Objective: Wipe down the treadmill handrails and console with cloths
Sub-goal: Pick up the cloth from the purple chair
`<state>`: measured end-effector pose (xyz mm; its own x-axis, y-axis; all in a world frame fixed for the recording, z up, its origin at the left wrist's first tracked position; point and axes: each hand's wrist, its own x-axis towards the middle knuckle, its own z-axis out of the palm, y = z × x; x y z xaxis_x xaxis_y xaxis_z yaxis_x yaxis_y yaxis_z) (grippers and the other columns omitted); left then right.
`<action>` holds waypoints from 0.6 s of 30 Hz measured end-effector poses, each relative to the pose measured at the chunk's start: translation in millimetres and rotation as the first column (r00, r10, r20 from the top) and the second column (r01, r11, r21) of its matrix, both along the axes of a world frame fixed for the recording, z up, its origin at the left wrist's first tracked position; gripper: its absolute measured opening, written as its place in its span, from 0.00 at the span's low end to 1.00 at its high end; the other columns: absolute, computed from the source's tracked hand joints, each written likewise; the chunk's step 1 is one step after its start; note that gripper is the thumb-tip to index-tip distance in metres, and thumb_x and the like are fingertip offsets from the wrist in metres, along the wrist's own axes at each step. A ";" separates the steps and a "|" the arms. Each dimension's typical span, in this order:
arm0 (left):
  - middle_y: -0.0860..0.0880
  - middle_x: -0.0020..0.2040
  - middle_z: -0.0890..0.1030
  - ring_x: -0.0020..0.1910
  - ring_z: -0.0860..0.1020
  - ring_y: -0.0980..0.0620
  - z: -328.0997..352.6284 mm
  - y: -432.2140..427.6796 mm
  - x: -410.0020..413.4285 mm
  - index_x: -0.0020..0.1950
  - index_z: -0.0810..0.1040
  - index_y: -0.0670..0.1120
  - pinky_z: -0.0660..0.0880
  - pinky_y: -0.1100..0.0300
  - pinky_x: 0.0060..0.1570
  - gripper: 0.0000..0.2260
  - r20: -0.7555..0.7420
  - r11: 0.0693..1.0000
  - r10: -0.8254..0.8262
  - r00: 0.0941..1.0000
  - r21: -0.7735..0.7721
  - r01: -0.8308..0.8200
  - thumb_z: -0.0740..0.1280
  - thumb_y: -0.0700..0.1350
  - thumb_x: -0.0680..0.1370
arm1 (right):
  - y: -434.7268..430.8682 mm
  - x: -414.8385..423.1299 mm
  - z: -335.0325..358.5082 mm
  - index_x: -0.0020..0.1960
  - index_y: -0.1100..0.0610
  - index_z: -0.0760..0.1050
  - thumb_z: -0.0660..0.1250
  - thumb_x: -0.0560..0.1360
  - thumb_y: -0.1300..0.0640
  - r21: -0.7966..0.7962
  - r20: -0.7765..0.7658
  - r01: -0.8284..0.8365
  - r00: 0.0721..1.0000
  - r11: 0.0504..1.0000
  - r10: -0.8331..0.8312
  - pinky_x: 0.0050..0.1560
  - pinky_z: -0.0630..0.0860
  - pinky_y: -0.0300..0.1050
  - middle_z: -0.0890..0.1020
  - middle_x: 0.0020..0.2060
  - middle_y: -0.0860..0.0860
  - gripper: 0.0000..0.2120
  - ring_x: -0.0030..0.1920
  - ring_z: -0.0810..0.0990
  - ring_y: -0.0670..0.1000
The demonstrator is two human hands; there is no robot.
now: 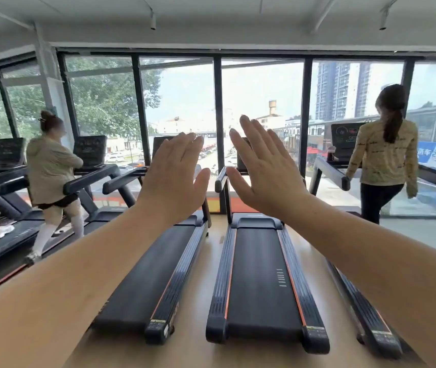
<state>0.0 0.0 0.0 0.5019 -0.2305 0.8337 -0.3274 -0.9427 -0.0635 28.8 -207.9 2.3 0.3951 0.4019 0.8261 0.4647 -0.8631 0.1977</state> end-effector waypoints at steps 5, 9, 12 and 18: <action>0.44 0.68 0.75 0.68 0.71 0.41 -46.4 -17.5 11.4 0.73 0.71 0.41 0.64 0.47 0.73 0.24 -0.089 0.990 -0.132 0.987 -0.063 0.127 0.63 0.47 0.78 | -17.5 -6.2 -32.5 0.61 0.52 0.80 0.59 0.81 0.46 0.073 -0.163 -0.038 0.985 0.997 0.049 0.54 0.75 0.51 0.83 0.56 0.50 0.16 0.55 0.81 0.55; 0.47 0.67 0.75 0.68 0.71 0.45 -112.9 -61.3 23.4 0.72 0.73 0.45 0.68 0.50 0.67 0.21 -0.286 0.981 -0.180 0.941 -0.124 0.150 0.65 0.45 0.79 | -56.7 -12.7 -94.7 0.55 0.49 0.80 0.56 0.81 0.42 -0.076 -0.414 0.084 0.904 0.994 -0.108 0.46 0.74 0.48 0.83 0.49 0.47 0.17 0.50 0.82 0.55; 0.46 0.65 0.76 0.65 0.74 0.43 -170.9 -108.7 30.1 0.71 0.74 0.44 0.71 0.50 0.64 0.20 -0.462 0.970 -0.243 0.853 -0.140 0.201 0.65 0.46 0.80 | -108.3 -27.4 -152.2 0.56 0.47 0.79 0.55 0.81 0.40 -0.178 -0.586 0.114 0.786 0.977 -0.199 0.49 0.75 0.49 0.83 0.52 0.46 0.18 0.55 0.81 0.54; 0.51 0.53 0.81 0.54 0.80 0.47 -274.0 -253.5 20.2 0.62 0.81 0.47 0.75 0.55 0.56 0.13 -0.665 0.917 -0.390 0.637 -0.220 0.332 0.69 0.44 0.78 | -258.8 -81.2 -263.6 0.56 0.46 0.80 0.59 0.79 0.38 -0.106 -0.784 0.268 0.570 0.958 -0.246 0.51 0.79 0.50 0.84 0.50 0.46 0.17 0.53 0.82 0.53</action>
<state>20.2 -253.5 -274.0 0.8234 -0.4742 0.3118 -0.5655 -0.7319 0.3802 -52.3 -466.7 -261.3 0.9745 0.1644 0.1529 0.1875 -0.9705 -0.1515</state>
